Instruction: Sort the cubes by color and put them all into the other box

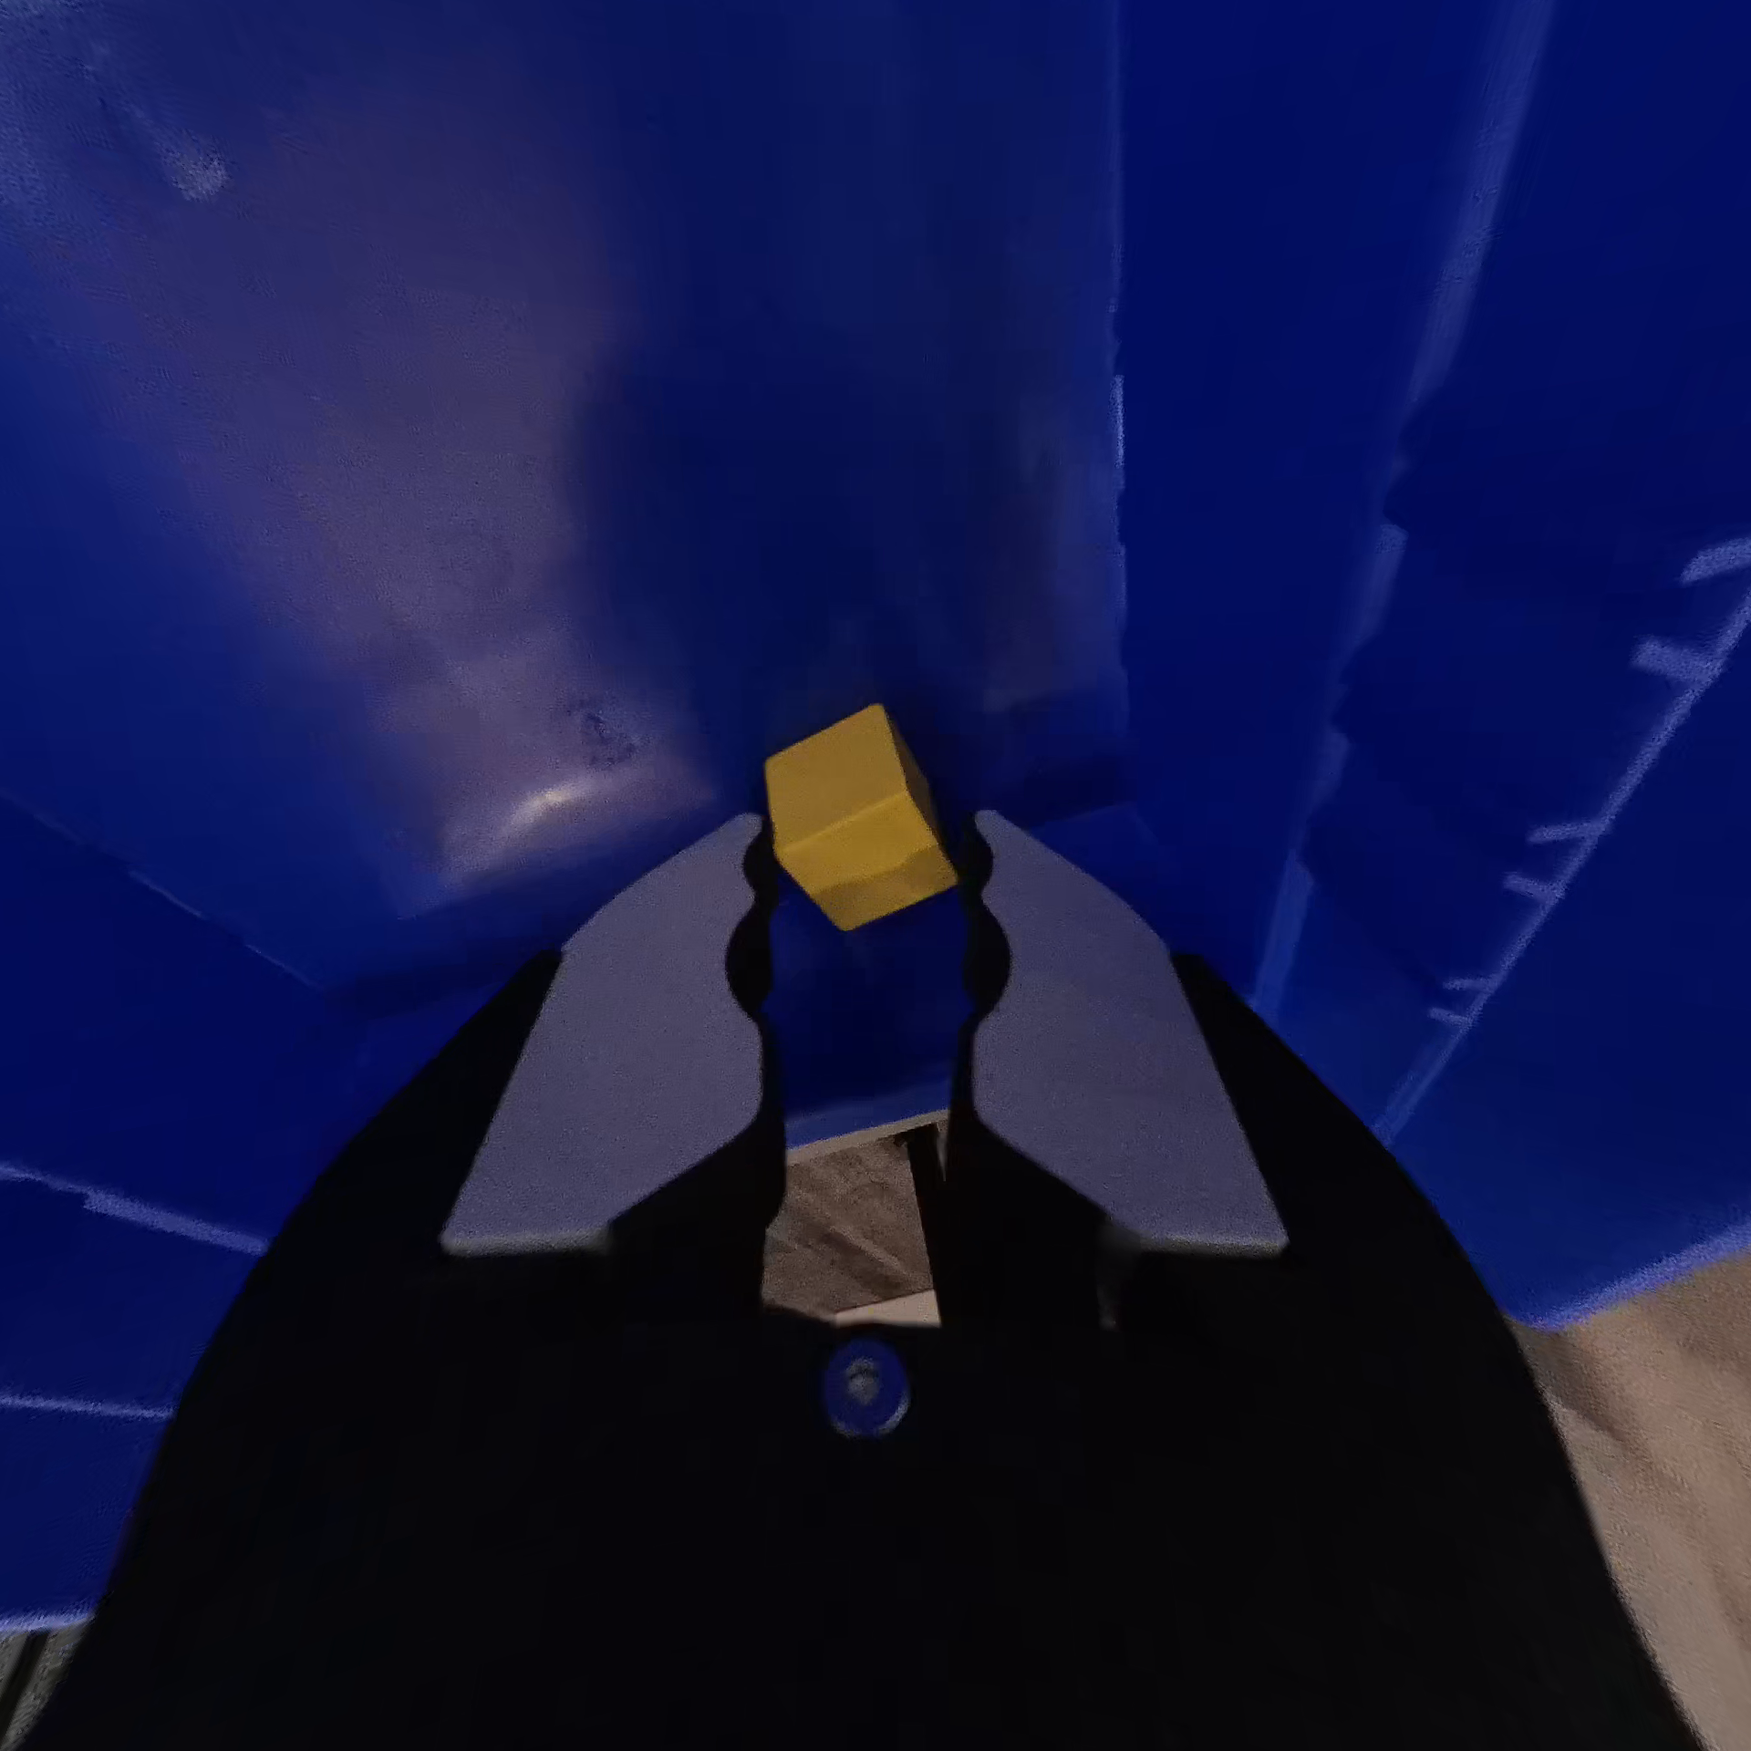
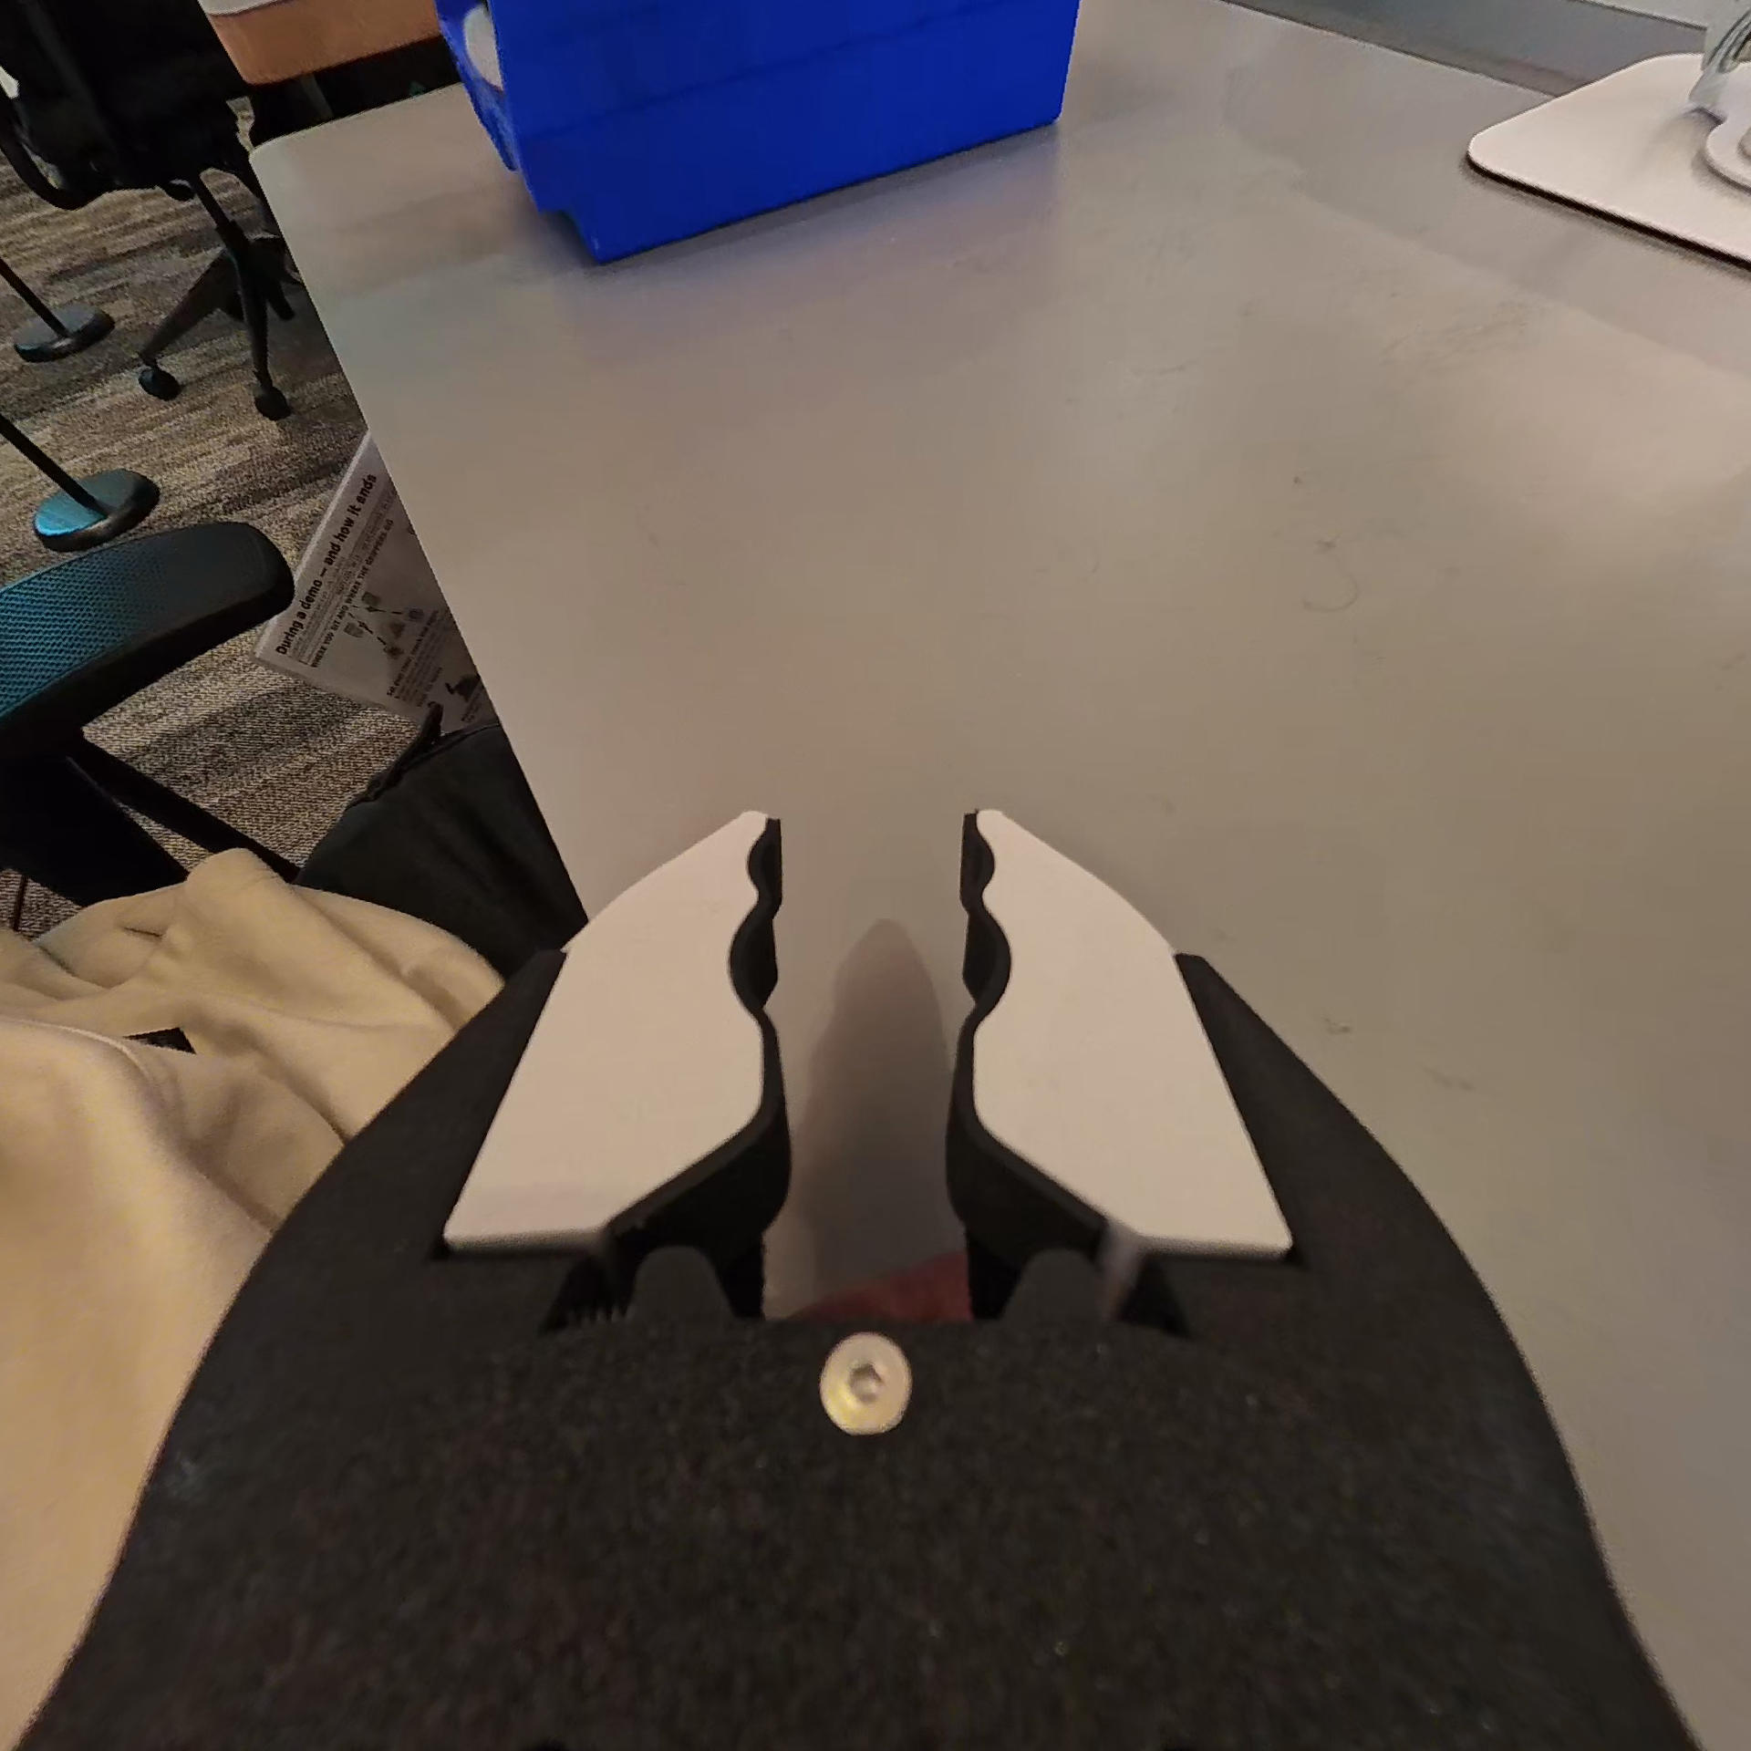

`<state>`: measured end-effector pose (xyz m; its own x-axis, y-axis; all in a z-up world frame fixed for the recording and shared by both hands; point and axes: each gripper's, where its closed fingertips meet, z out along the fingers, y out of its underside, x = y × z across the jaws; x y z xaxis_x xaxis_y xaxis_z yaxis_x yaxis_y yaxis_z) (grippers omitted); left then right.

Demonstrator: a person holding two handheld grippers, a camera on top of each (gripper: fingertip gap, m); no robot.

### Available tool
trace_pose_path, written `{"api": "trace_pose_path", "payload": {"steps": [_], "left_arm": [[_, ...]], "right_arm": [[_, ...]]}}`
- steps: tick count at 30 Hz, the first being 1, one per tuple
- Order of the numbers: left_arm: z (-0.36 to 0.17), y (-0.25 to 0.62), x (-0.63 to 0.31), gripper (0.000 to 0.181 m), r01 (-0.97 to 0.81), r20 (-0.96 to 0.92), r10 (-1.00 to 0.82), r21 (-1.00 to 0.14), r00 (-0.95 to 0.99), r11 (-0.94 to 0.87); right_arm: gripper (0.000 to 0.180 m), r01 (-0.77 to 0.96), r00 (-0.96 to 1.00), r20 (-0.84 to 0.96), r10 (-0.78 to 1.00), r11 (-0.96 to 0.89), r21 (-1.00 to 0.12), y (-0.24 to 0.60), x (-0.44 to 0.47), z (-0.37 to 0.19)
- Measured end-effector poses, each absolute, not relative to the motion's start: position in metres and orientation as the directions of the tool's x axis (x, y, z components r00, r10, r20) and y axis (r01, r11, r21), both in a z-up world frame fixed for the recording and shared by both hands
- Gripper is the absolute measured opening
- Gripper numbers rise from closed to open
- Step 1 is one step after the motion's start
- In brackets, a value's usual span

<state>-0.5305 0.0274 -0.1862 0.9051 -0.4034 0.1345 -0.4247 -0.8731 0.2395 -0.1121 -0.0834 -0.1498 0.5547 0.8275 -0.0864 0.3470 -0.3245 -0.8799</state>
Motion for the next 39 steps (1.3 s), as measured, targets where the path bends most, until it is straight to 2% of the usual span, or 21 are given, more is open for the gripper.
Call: {"api": "trace_pose_path", "payload": {"steps": [3, 5, 7, 9, 11, 13, 15, 17, 21, 24, 26, 31, 33, 36, 37, 38, 39], "left_arm": [[-0.181, 0.032, -0.535, 0.036, -0.453, 0.079, -0.447, 0.226, 0.891, -0.862], [-0.166, 0.044, -0.535, 0.036, -0.462, 0.068, -0.457, 0.144, 0.887, -0.875], [-0.140, 0.061, -0.539, 0.036, -0.465, 0.056, -0.465, -0.012, 0.884, -0.885], [-0.109, 0.078, -0.535, 0.036, -0.470, 0.080, -0.500, -0.240, 0.862, -0.849], [-0.077, 0.082, -0.523, 0.036, -0.490, 0.085, -0.603, -0.499, 0.793, -0.715], [-0.055, 0.079, -0.516, 0.036, -0.392, 0.098, -0.611, -0.685, 0.786, -0.614], [-0.042, 0.069, -0.505, 0.036, -0.277, 0.117, -0.637, -0.831, 0.762, -0.483], [-0.040, 0.054, -0.492, 0.036, -0.170, 0.156, -0.669, -0.903, 0.727, -0.395], [-0.031, 0.030, -0.441, 0.035, -0.126, 0.081, -0.785, -0.972, 0.614, -0.199], [-0.009, 0.016, -0.375, 0.035, -0.152, -0.037, -0.884, -0.988, 0.466, -0.039], [-0.001, 0.007, -0.325, 0.035, -0.195, -0.112, -0.931, -0.980, 0.347, 0.045], [-0.011, 0.004, -0.222, 0.035, -0.346, -0.287, -0.948, -0.911, 0.138, 0.225], [-0.022, 0.006, -0.197, 0.035, -0.414, -0.345, -0.935, -0.865, 0.082, 0.283], [-0.043, 0.008, -0.178, 0.035, -0.527, -0.430, -0.903, -0.767, -0.001, 0.366], [-0.047, 0.008, -0.174, 0.035, -0.548, -0.456, -0.890, -0.740, -0.019, 0.390], [-0.050, 0.007, -0.170, 0.030, -0.557, -0.477, -0.878, -0.721, -0.030, 0.411], [-0.053, 0.007, -0.168, 0.030, -0.574, -0.488, -0.872, -0.703, -0.039, 0.420]], "right_arm": [[0.036, 0.348, 0.555, -0.083, 0.827, -0.322, -0.881, -0.084, -0.112, -0.150], [0.036, 0.347, 0.557, -0.082, 0.826, -0.321, -0.881, -0.084, -0.111, -0.150], [0.036, 0.342, 0.560, -0.084, 0.824, -0.322, -0.883, -0.083, -0.110, -0.149], [0.035, 0.337, 0.565, -0.080, 0.821, -0.318, -0.886, -0.083, -0.109, -0.148], [0.035, 0.329, 0.574, -0.071, 0.816, -0.310, -0.892, -0.081, -0.107, -0.146], [0.034, 0.309, 0.587, -0.068, 0.806, -0.302, -0.902, -0.078, -0.105, -0.142], [0.035, 0.281, 0.607, -0.068, 0.792, -0.293, -0.914, -0.072, -0.101, -0.137], [0.035, 0.224, 0.621, -0.105, 0.777, -0.305, -0.926, -0.065, -0.097, -0.130], [0.036, -0.008, 0.521, -0.385, 0.762, -0.446, -0.895, -0.048, -0.103, -0.105], [0.038, -0.158, 0.280, -0.642, 0.714, -0.625, -0.764, -0.034, -0.124, -0.070], [0.042, -0.177, 0.079, -0.760, 0.646, -0.741, -0.648, -0.029, -0.145, -0.044], [0.052, -0.123, -0.218, -0.861, 0.459, -0.888, -0.443, -0.014, -0.191, -0.006], [0.058, -0.078, -0.259, -0.882, 0.393, -0.919, -0.386, -0.012, -0.200, -0.009], [0.058, -0.058, -0.233, -0.899, 0.372, -0.928, -0.369, -0.008, -0.200, -0.021], [0.051, -0.051, -0.205, -0.906, 0.371, -0.928, -0.368, -0.006, -0.198, -0.028], [0.033, -0.053, -0.157, -0.912, 0.379, -0.925, -0.375, -0.003, -0.196, -0.038], [0.029, -0.078, -0.158, -0.911, 0.380, -0.925, -0.372, 0.001, -0.191, -0.041]]}}
